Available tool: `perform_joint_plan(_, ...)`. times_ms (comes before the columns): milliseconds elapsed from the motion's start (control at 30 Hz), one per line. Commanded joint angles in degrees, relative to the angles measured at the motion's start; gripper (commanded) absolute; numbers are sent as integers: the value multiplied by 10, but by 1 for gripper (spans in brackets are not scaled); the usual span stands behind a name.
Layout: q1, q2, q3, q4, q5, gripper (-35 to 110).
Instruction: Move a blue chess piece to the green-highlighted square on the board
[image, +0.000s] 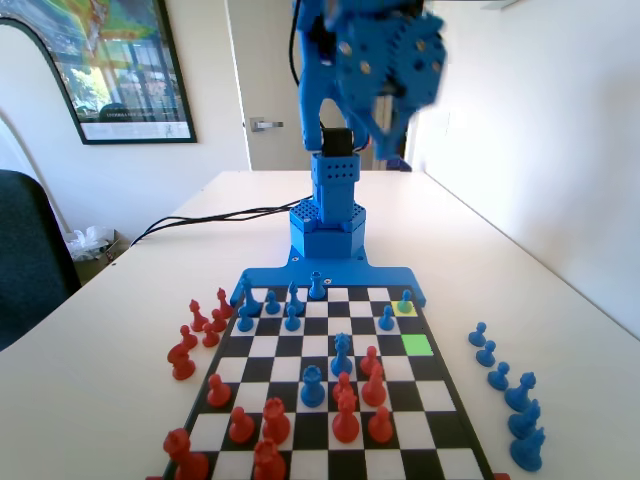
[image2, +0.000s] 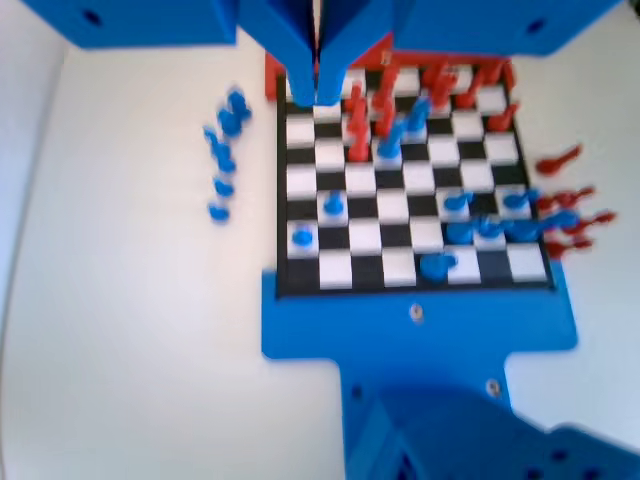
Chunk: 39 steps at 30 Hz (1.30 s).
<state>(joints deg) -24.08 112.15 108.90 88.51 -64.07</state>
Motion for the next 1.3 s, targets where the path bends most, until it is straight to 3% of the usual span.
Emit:
perform_joint_plan(0, -44, -4, 33, -47, 18, 1)
perform_joint_plan(500, -72, -62, 209, -255, 15, 5)
perform_joint_plan(933, -77, -67, 224, -293, -7, 8)
perform_joint_plan(1267, -83, -127, 270, -386, -14, 8)
